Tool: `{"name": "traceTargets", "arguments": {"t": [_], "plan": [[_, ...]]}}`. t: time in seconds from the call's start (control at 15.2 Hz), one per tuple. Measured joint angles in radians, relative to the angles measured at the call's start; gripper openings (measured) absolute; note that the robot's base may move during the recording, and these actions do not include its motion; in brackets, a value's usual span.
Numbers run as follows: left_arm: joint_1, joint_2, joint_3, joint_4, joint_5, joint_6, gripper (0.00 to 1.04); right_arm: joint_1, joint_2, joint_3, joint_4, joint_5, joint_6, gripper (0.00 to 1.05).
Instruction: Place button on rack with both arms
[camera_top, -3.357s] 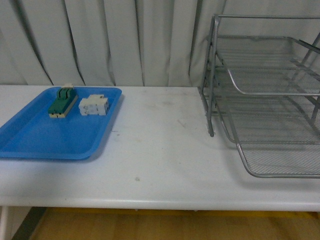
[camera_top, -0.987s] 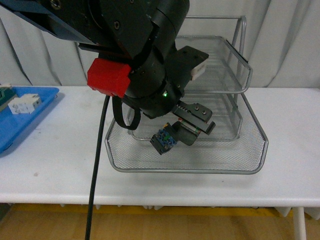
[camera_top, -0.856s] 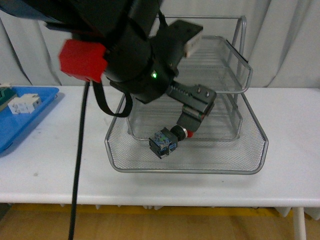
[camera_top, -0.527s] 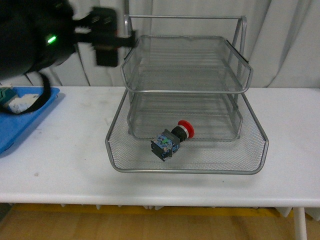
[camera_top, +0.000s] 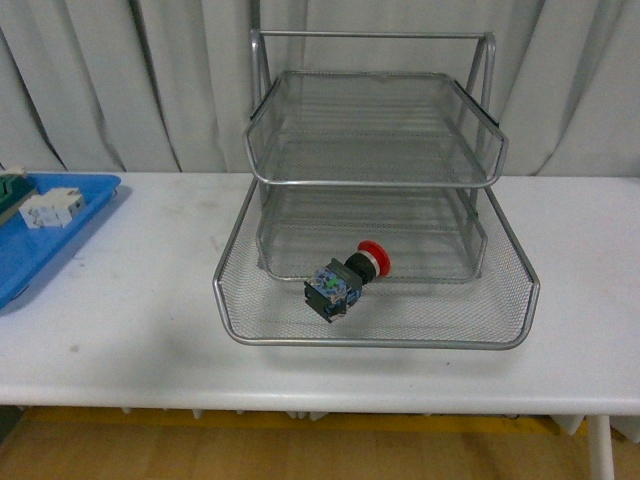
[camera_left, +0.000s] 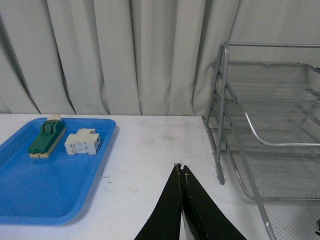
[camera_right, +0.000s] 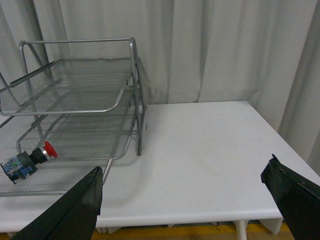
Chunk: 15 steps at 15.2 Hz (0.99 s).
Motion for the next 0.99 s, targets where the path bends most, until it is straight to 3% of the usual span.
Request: {"name": "traceTargets", "arguments": {"t": [0.26, 0.33, 0.46, 0.59, 0.99], "plan": [[0.06, -0.178, -0.097, -0.09, 0.06, 0.0, 0.02, 0.0, 0.0, 0.0, 0.0, 0.0, 0.0, 0.98], [0.068, -0.179, -0.127, -0.018, 0.071, 0.0, 0.02, 0.0, 0.0, 0.0, 0.0, 0.0, 0.0, 0.98], [0.119, -0.245, -0.18, -0.113, 0.144, 0.0, 0.02, 0.0, 0.0, 0.0, 0.0, 0.0, 0.0, 0.98], [0.172, -0.338, -0.187, -0.162, 0.153, -0.001, 0.02, 0.0, 0.0, 0.0, 0.0, 0.0, 0.0, 0.98], [0.162, -0.589, -0.201, -0.387, 0.17, -0.001, 0.02, 0.0, 0.0, 0.0, 0.0, 0.0, 0.0, 0.98]]}}
